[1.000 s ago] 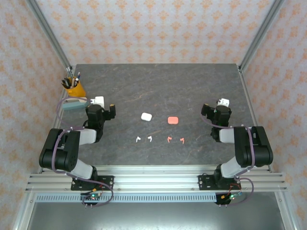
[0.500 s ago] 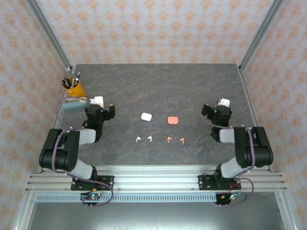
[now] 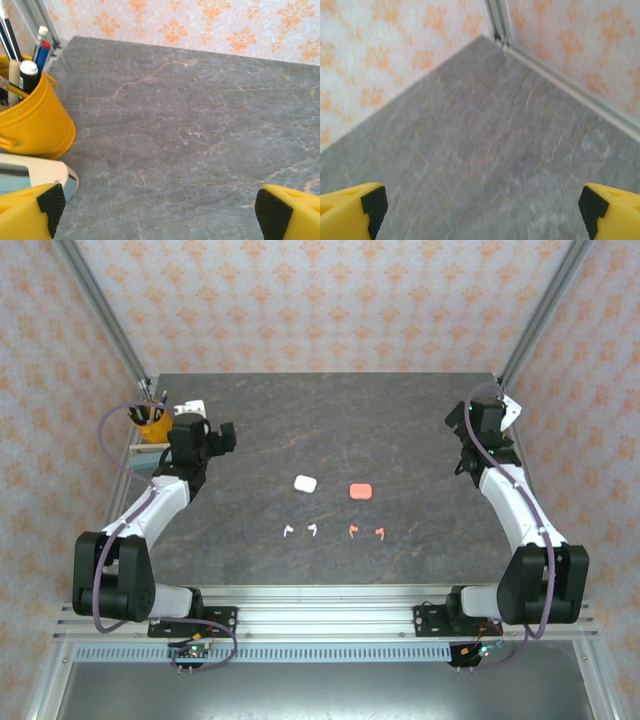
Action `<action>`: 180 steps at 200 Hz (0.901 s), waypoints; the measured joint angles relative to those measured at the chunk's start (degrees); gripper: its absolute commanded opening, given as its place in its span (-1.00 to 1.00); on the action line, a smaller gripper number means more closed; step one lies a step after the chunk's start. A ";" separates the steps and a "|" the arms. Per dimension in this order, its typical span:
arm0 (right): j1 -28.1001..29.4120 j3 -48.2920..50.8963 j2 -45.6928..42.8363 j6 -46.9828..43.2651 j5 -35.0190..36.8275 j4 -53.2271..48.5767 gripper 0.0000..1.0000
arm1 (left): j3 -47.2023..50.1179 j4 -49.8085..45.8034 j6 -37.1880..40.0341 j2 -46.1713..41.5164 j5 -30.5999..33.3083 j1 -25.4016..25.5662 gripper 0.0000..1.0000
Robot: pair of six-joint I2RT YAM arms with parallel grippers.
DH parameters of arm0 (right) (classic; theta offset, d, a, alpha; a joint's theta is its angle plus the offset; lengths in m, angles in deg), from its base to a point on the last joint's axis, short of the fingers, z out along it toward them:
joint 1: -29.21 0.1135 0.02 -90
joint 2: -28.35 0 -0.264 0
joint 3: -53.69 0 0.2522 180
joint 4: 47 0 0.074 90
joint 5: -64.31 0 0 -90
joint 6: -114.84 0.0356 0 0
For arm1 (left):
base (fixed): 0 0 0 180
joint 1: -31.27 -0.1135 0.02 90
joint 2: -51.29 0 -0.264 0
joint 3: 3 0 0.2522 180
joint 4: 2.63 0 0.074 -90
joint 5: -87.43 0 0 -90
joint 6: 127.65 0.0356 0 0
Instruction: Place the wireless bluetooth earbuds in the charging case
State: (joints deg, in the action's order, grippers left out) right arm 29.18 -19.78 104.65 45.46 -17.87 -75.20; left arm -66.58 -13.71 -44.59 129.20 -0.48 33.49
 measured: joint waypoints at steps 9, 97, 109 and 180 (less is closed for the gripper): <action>0.20 -0.70 0.55 0.66 -2.23 -3.02 0.89 | -1.33 -2.69 -1.75 -0.04 -0.20 0.39 1.00; 20.09 -13.57 16.70 3.43 -15.32 -25.51 0.72 | -6.86 -18.36 -22.64 1.77 -9.94 4.55 1.00; 23.12 -16.06 20.13 3.67 -15.21 -27.65 0.73 | -6.82 -18.75 -25.24 2.14 -10.95 5.97 1.00; 31.78 -23.04 34.03 5.40 -13.68 -34.71 0.75 | -6.71 -19.37 -35.36 3.78 -12.63 12.48 1.00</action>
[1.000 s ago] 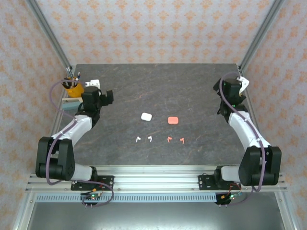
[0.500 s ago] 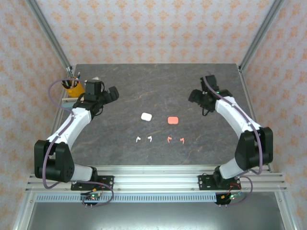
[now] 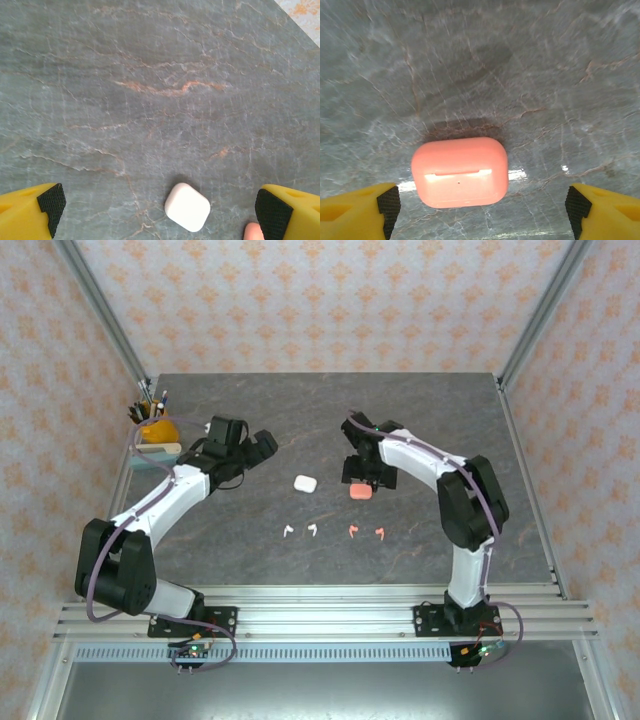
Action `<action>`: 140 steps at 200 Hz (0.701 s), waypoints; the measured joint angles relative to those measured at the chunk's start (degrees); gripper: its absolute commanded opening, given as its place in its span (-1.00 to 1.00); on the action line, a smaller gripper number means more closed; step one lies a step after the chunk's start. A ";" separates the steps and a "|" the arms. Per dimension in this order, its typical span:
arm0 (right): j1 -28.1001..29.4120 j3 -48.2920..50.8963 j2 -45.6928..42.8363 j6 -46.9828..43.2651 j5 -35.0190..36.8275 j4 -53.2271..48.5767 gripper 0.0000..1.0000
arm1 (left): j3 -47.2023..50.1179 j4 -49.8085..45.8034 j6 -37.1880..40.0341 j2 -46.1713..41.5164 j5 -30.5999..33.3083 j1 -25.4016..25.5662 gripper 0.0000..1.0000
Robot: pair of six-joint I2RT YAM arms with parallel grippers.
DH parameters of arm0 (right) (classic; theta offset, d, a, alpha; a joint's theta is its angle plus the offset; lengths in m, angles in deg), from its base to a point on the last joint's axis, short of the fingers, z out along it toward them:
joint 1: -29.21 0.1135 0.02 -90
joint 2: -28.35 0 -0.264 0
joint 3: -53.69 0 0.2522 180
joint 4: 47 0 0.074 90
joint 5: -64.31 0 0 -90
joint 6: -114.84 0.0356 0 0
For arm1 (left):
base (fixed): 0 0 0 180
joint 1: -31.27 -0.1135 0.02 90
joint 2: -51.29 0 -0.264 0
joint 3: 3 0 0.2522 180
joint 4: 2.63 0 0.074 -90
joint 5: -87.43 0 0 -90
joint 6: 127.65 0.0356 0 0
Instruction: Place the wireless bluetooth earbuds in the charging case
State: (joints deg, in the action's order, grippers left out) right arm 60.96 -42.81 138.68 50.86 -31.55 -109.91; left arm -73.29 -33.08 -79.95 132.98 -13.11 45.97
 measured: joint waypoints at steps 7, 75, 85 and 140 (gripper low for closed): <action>0.46 0.00 0.61 0.15 0.09 -0.37 0.75 | 0.00 0.00 -0.33 0.09 0.02 0.37 1.00; 1.70 -0.15 3.50 -0.11 0.07 -0.48 0.75 | 0.00 0.70 -1.38 2.21 -0.24 2.45 1.00; 1.70 -0.37 4.02 -0.31 0.07 -0.37 0.75 | 0.00 0.79 -1.38 2.36 -0.44 2.67 1.00; 1.70 -2.05 7.15 -1.25 0.00 0.81 0.70 | 0.00 1.11 -1.38 3.34 -0.87 4.04 1.00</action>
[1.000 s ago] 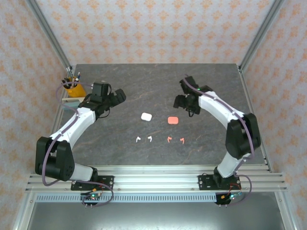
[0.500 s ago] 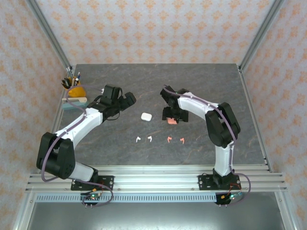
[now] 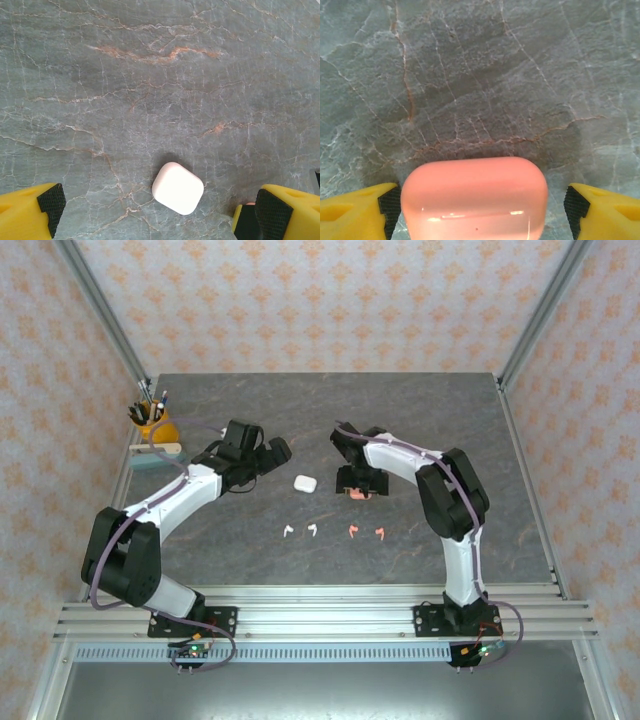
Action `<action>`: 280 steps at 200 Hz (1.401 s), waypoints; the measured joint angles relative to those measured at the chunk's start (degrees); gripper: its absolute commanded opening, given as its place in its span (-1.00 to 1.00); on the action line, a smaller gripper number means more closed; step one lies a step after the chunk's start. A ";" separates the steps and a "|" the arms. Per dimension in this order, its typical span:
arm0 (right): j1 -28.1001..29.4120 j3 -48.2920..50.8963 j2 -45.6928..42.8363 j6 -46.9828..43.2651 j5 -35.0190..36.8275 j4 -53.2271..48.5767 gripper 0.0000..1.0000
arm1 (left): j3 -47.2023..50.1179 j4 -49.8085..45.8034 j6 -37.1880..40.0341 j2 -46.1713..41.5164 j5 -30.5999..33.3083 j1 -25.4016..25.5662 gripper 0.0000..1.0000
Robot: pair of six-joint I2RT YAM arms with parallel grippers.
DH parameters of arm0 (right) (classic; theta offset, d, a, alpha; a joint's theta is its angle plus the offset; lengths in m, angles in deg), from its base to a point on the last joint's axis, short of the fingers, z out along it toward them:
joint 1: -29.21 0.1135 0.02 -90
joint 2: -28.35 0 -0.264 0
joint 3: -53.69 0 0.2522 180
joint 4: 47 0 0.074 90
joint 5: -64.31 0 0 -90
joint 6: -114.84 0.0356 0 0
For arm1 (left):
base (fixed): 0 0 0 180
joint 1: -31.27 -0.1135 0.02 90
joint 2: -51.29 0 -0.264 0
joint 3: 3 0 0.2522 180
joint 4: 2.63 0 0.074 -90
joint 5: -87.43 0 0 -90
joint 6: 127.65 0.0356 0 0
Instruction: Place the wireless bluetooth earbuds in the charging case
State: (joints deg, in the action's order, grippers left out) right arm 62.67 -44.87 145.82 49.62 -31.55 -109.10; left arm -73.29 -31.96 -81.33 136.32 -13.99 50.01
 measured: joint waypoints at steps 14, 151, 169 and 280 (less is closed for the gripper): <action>0.00 -0.33 0.13 -0.22 0.07 0.04 0.68 | 0.00 0.22 0.00 0.24 0.02 0.35 1.00; -1.14 2.62 -1.46 0.17 -2.23 4.20 0.24 | 0.00 0.39 -0.02 0.90 0.07 2.91 1.00; -1.27 3.15 -1.90 0.61 -2.32 4.63 0.19 | 0.00 0.39 -0.04 0.90 0.04 3.26 1.00; -3.37 7.28 -8.13 16.20 -1.84 8.15 0.03 | 5.62 16.74 -2.84 1.92 -6.38 7.37 1.00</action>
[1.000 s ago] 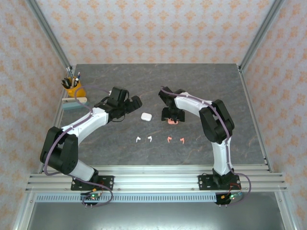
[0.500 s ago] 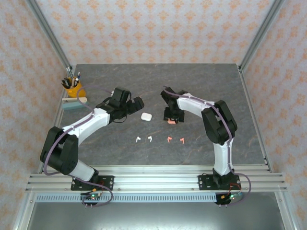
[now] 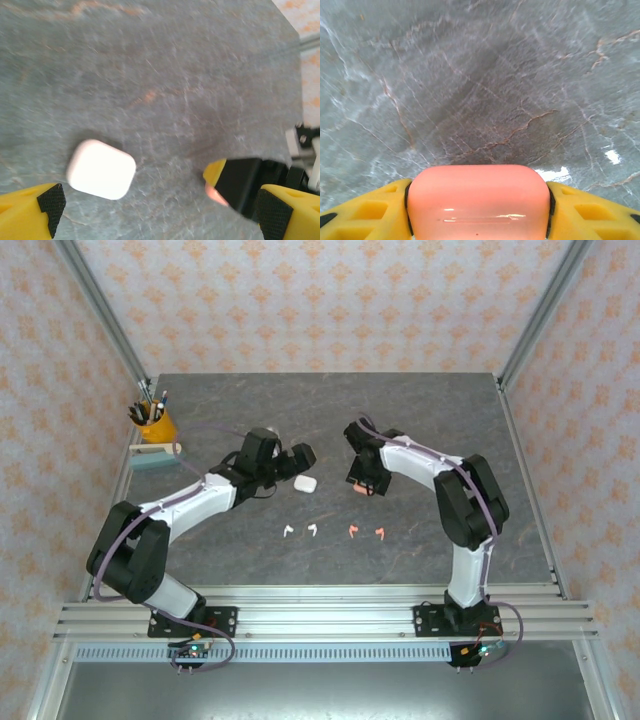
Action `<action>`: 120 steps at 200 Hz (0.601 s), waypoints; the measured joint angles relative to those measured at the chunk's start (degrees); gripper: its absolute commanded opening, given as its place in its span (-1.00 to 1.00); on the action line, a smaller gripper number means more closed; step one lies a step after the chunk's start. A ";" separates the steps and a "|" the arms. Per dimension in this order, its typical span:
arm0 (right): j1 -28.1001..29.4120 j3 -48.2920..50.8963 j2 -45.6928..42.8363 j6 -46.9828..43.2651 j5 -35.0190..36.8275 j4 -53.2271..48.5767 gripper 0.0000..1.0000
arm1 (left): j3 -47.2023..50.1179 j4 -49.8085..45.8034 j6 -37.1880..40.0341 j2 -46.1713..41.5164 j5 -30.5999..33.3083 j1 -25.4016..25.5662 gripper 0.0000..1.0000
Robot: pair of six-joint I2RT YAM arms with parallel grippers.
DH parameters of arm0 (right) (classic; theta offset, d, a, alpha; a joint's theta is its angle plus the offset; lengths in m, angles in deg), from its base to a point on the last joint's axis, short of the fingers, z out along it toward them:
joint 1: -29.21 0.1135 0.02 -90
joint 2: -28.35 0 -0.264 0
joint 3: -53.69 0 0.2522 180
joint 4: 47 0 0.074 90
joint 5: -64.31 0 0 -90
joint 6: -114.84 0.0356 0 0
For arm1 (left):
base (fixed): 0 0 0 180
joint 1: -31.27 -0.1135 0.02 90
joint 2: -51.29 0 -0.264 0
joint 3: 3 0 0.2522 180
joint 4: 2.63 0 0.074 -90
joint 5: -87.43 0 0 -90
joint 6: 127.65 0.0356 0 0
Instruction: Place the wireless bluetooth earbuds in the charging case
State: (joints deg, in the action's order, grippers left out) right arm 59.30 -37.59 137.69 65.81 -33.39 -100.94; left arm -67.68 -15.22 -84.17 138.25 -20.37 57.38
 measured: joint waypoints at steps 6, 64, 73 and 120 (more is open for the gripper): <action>-0.37 -0.26 -0.26 1.05 -0.04 0.02 0.03 | 0.74 1.62 0.02 0.26 -0.52 0.57 1.00; -6.16 -4.74 -0.61 9.55 -4.31 2.19 0.02 | 1.86 15.37 0.15 8.33 -3.43 6.54 0.94; -6.80 -5.09 -0.63 10.62 -5.16 2.73 0.02 | 1.70 17.25 0.28 10.05 -3.43 7.37 0.93; -8.37 -5.73 -0.74 15.43 -9.86 4.55 0.02 | -1.73 25.20 -0.87 18.29 -2.69 9.27 0.75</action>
State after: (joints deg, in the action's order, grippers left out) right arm 50.93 -43.32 136.95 81.24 -43.25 -96.40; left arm -69.40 9.98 -85.04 156.54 -23.06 66.65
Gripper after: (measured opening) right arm 0.554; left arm 0.901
